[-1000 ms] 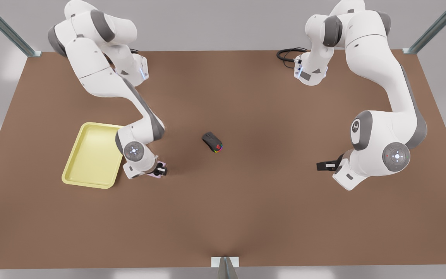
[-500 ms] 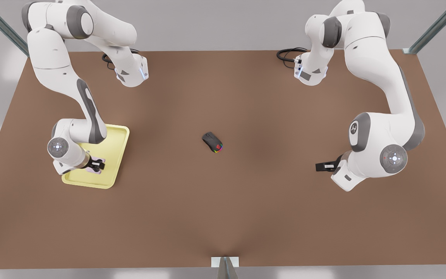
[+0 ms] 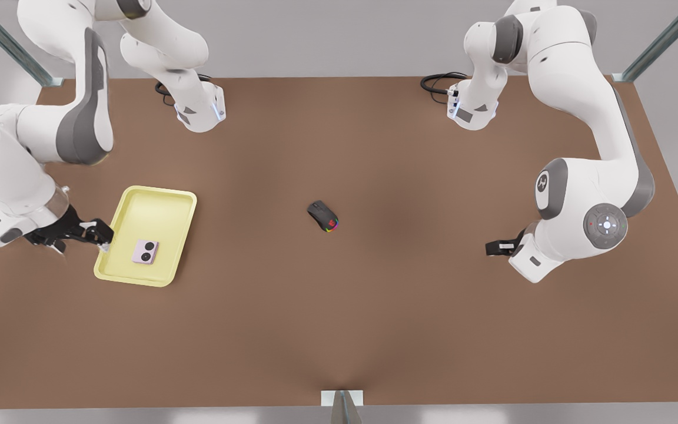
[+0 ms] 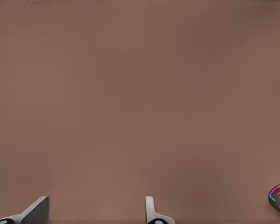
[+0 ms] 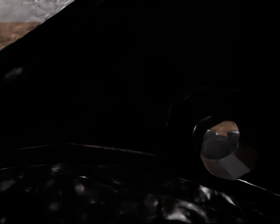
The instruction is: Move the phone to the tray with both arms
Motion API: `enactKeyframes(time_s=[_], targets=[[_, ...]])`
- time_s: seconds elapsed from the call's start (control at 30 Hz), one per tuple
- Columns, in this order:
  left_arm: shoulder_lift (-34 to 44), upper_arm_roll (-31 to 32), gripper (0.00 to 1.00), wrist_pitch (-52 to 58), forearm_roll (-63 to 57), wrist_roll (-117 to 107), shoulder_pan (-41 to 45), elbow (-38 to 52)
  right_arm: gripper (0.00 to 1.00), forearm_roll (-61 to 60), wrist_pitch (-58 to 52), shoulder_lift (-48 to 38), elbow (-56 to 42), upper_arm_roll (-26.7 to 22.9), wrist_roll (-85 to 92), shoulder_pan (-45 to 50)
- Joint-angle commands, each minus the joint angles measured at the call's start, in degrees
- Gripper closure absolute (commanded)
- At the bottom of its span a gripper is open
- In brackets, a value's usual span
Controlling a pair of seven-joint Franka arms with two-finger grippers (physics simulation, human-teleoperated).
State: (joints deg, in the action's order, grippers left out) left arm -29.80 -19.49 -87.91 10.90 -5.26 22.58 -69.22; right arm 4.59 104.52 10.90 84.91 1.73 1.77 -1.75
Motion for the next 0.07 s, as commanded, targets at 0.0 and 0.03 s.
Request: enactKeyframes(time_s=[0.0, 0.03], targets=[[0.1, -0.02, 0.0, -0.42, -0.26, 1.31, 0.01, 0.05, 0.0, -0.28, -14.26, -0.18, -0.71, 0.99, 3.94, -0.98], [0.01, -0.02, 0.0, -0.42, -0.26, 1.31, 0.01, 0.05, 0.0, -0.28, -14.26, -0.18, -0.62, 0.99, 3.85, -0.97]])
